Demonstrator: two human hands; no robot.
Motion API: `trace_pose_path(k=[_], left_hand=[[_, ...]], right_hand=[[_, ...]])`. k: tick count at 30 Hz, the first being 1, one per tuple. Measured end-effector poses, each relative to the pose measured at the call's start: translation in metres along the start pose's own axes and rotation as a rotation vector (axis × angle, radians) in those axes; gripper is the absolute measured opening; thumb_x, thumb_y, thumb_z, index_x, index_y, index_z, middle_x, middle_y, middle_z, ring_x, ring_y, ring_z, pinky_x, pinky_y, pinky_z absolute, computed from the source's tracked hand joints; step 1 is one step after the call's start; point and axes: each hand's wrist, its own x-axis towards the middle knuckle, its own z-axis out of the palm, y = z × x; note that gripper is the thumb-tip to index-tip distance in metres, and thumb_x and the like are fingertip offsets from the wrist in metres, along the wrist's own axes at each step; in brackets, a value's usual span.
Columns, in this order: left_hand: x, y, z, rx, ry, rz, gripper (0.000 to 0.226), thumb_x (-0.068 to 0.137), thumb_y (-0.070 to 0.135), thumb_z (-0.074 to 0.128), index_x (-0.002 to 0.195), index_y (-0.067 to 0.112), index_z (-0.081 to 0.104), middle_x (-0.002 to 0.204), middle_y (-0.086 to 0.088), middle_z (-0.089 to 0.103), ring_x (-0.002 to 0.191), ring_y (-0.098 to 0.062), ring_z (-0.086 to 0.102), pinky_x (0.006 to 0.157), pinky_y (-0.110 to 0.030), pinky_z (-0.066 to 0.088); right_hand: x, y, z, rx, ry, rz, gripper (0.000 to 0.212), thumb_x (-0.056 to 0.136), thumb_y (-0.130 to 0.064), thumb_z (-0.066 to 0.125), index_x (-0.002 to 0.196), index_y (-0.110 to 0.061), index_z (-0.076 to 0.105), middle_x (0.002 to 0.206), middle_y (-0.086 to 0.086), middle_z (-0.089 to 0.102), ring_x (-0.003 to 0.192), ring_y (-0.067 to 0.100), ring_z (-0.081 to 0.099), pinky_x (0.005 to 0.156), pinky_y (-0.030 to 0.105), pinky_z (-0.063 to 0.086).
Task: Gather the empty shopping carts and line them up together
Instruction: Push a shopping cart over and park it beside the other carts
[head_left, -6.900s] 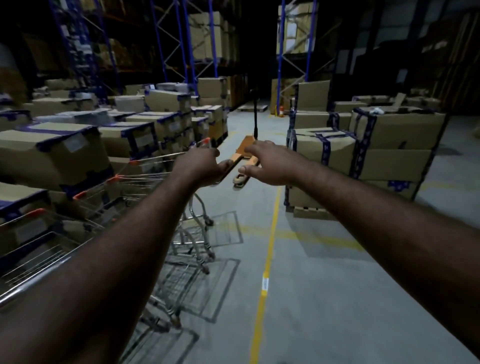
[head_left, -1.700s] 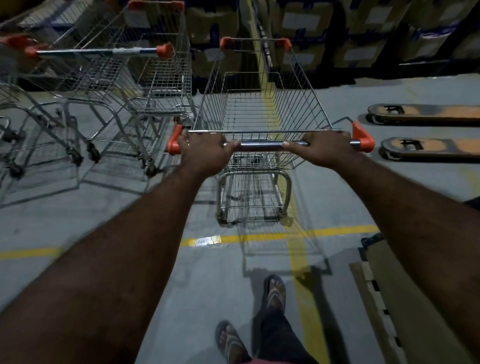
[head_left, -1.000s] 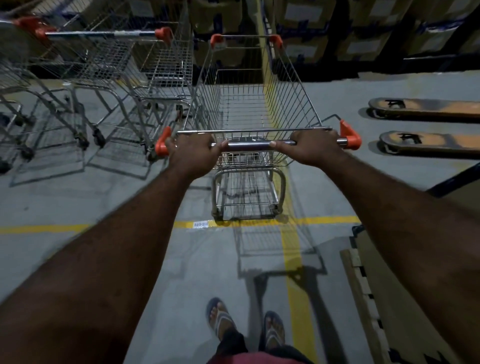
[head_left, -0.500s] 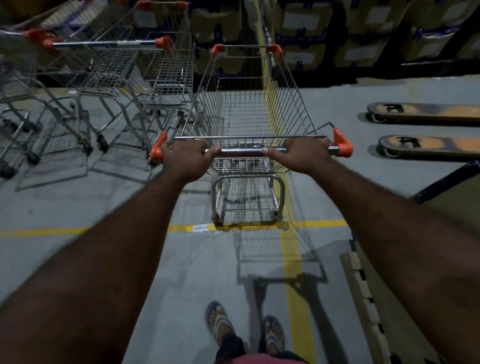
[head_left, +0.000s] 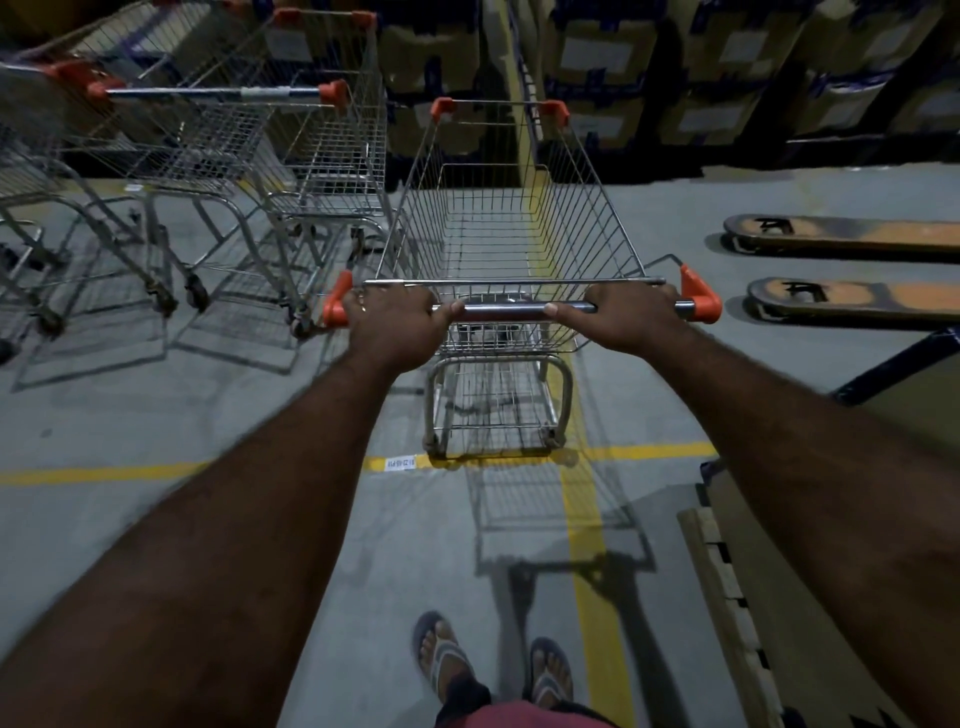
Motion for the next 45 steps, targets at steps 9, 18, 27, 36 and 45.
trace_pose_path(k=[9,18,27,36,45], left_hand=[[0.011,-0.005,-0.011,-0.035,-0.182,0.048,0.07,0.099,0.072,0.017,0.129,0.026,0.061,0.128,-0.009,0.065,0.131,-0.032,0.051,0.115,-0.065,0.019],[0.035,0.001,-0.055,-0.172,-0.156,0.171,0.048,0.105,0.051,0.042,0.113,0.012,0.068,0.108,-0.009,0.068,0.098,-0.024,0.062,0.081,-0.036,0.046],[0.055,-0.068,-0.133,-0.134,0.036,0.023,0.046,0.102,0.055,0.044,0.107,0.017,0.07,0.1,-0.006,0.067,0.09,-0.022,0.059,0.071,-0.034,0.044],[0.09,-0.192,-0.205,-0.114,0.18,-0.099,0.046,0.097,0.06,0.05,0.108,0.02,0.071,0.102,-0.004,0.069,0.095,-0.025,0.064,0.087,-0.041,0.054],[0.164,-0.364,-0.246,-0.179,0.189,-0.047,0.041,0.1,0.055,0.051,0.101,0.017,0.067,0.084,-0.001,0.065,0.078,-0.015,0.062,0.073,-0.034,0.054]], right_hand=[[-0.008,-0.013,-0.016,0.115,-0.133,0.07,0.09,0.088,-0.084,0.029,0.14,-0.017,0.057,0.143,0.014,0.056,0.132,0.032,0.05,0.103,0.045,0.035],[0.044,-0.056,-0.069,0.132,-0.336,-0.026,0.069,0.091,-0.069,0.052,0.129,-0.013,0.066,0.137,0.012,0.06,0.12,0.027,0.056,0.097,0.034,0.041],[0.113,-0.168,-0.125,0.147,-0.13,-0.274,0.056,0.094,-0.065,0.052,0.117,-0.017,0.07,0.117,0.004,0.069,0.099,0.019,0.06,0.081,0.032,0.047],[0.177,-0.283,-0.184,0.149,0.002,-0.399,0.036,0.095,-0.061,0.054,0.089,-0.026,0.064,0.094,0.001,0.065,0.077,0.012,0.056,0.064,0.028,0.041],[0.267,-0.424,-0.202,0.155,0.02,-0.385,0.049,0.095,-0.06,0.054,0.117,-0.018,0.069,0.115,0.005,0.069,0.1,0.019,0.062,0.083,0.034,0.052]])
